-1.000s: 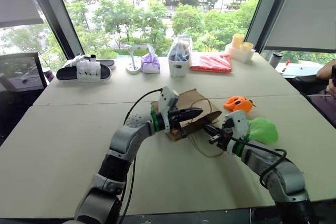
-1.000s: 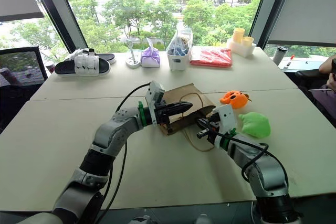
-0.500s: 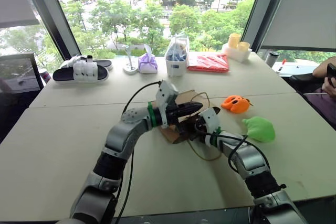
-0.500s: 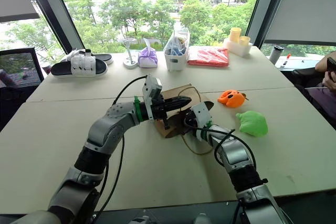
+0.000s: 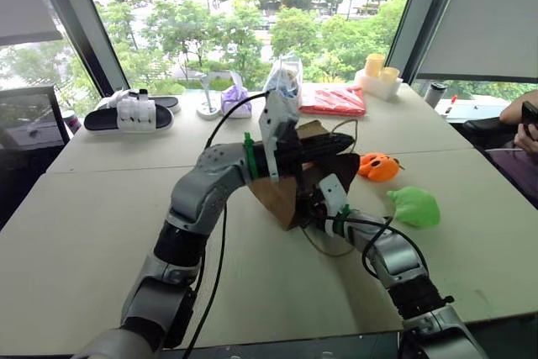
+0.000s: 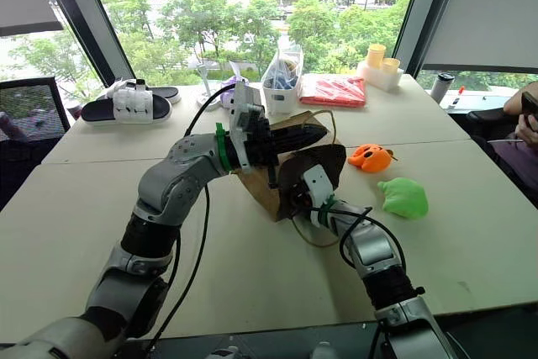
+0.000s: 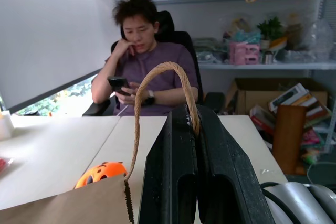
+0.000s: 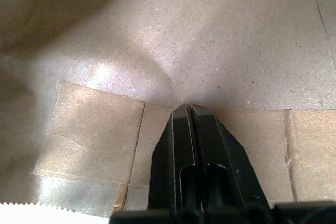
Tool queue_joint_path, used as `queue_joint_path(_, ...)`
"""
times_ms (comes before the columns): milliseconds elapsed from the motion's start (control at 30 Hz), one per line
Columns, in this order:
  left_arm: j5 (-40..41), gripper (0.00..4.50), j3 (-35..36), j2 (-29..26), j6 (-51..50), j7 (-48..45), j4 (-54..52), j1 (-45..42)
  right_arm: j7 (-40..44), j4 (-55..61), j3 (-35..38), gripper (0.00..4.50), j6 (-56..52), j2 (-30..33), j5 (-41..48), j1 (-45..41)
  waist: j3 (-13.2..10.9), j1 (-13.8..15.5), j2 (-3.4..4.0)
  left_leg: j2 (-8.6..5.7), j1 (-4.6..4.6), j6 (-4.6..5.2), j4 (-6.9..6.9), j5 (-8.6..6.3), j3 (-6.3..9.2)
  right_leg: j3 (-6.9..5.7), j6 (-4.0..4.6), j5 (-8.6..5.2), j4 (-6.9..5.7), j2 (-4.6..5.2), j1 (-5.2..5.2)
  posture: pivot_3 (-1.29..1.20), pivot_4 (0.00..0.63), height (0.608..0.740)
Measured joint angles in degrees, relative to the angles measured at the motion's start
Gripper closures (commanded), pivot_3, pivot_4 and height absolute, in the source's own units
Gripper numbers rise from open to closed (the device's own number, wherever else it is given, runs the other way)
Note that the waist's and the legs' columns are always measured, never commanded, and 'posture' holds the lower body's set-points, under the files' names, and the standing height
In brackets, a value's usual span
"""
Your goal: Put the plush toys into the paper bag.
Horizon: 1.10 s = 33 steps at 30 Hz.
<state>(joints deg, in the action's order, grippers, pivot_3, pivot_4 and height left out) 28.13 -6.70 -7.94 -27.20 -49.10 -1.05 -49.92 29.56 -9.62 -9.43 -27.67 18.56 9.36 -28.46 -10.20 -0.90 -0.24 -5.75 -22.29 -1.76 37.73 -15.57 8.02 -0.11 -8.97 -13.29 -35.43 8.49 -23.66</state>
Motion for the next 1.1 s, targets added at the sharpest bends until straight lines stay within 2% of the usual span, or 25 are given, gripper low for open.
queue_joint_path(367, -2.7, 4.45, 0.7, -1.9, 2.7, 0.5, 6.6, 0.2, -0.4, 1.3, 2.0, 4.5, 1.8, -2.9, 0.8, 1.9, 0.0, 0.0, 0.0, 0.0, -0.01, 0.0, 0.0, 0.0, -0.01, 0.01, 0.0, 0.0, 0.0, 0.0, -0.02, 0.0, 0.15, 0.74)
queue_joint_path(567, -2.6, 4.45, 2.1, -1.7, 2.6, 1.2, 11.5, 0.0, 1.4, 16.4, 5.3, 4.5, -0.5, -1.2, 5.2, 5.7, 0.0, 0.3, 0.0, -0.03, -0.06, 0.0, 0.0, 0.0, 0.02, 0.01, -0.01, 0.0, 0.02, 0.01, -0.06, 0.0, 0.15, 0.74)
queue_joint_path(733, -2.6, 4.45, 2.9, -1.8, 2.8, 0.4, 12.6, -0.6, 1.7, 30.5, 8.3, 4.5, -8.3, 1.8, 11.1, 10.4, 0.0, 0.2, -0.01, -0.03, -0.08, 0.02, -0.01, -0.01, 0.02, 0.01, -0.01, 0.0, 0.01, 0.02, -0.07, 0.0, 0.15, 0.74)
queue_joint_path(800, -2.6, 4.5, 2.9, -1.8, 2.8, -0.3, 12.7, -0.7, 1.5, 35.1, 10.6, 3.98, -11.6, 3.6, 13.7, 12.3, 0.0, 0.3, -0.01, -0.03, -0.08, 0.07, 0.0, -0.04, 0.02, 0.01, -0.01, 0.0, 0.02, 0.02, -0.07, 0.0, 0.15, 0.74)
queue_joint_path(867, -2.6, 4.5, 2.9, -1.9, 2.8, -0.9, 12.7, -0.7, 0.4, 39.0, 15.3, 3.16, -14.9, 4.6, 17.3, 14.2, 0.0, 0.3, -0.02, -0.04, -0.08, 0.37, 0.01, -0.21, 0.02, 0.01, -0.01, 0.0, 0.02, 0.03, -0.05, 0.0, 0.15, 0.74)
queue_joint_path(967, -2.6, 4.5, 2.9, -1.9, 2.8, -1.4, 12.7, -0.7, -2.5, 42.2, 24.8, 1.66, -18.0, 4.5, 24.8, 14.7, 0.0, 0.4, -0.02, -0.03, -0.08, 0.37, 0.02, -0.21, 0.01, 0.01, -0.01, 0.0, 0.02, 0.04, -0.04, 0.0, 0.15, 0.74)
queue_joint_path(1067, -2.6, 4.5, 2.9, -1.8, 2.8, -1.6, 12.7, -0.7, -4.6, 42.6, 32.7, 0.06, -18.0, 7.3, 27.2, 14.8, 0.0, 0.4, -0.02, -0.05, -0.08, 0.38, 0.03, -0.22, 0.0, 0.01, -0.01, 0.0, 0.02, 0.04, -0.03, 0.0, 0.15, 0.74)
queue_joint_path(1100, -2.6, 4.5, 2.9, -1.8, 2.8, -1.6, 12.7, -0.7, -4.9, 42.0, 33.6, 0.03, -17.8, 8.5, 26.8, 15.0, 0.0, 0.4, -0.02, -0.05, -0.08, 0.39, 0.03, -0.22, -0.01, 0.01, -0.01, 0.0, 0.02, 0.04, -0.03, 0.0, 0.15, 0.74)
